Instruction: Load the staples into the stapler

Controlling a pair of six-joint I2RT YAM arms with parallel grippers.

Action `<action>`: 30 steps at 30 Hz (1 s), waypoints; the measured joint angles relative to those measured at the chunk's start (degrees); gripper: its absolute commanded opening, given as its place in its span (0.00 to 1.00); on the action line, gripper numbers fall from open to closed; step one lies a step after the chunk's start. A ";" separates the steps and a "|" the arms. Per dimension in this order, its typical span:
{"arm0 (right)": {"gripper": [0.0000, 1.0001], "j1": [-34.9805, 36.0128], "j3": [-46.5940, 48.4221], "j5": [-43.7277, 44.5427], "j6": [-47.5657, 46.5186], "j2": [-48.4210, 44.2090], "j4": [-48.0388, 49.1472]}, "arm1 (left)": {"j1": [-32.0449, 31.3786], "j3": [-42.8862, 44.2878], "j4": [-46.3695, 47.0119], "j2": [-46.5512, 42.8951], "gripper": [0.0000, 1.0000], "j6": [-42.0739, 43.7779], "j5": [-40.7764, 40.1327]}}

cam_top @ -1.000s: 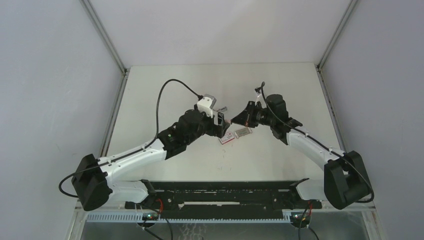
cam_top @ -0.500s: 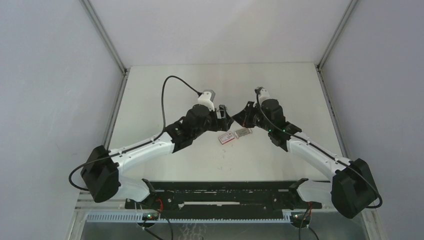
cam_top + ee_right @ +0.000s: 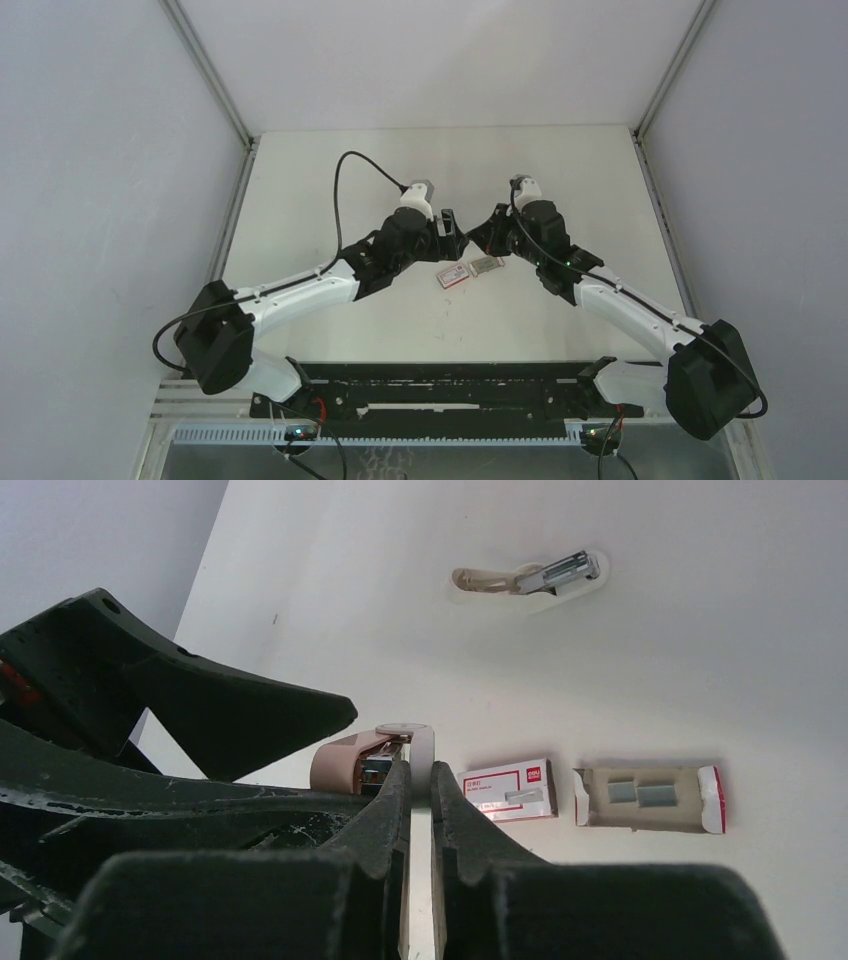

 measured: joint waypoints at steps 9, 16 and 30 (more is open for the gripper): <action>0.00 0.31 0.00 1.18 -0.52 -0.22 -0.46 | 0.20 0.00 0.42 0.09 0.64 -0.59 1.05; 0.00 0.50 0.00 2.16 -0.85 -0.22 -0.39 | 0.81 -0.09 0.87 -0.17 0.53 -1.11 3.56; 0.00 1.14 0.00 2.40 -0.83 -0.22 -0.31 | 2.23 -2.58 2.49 -3.23 0.48 -1.70 6.19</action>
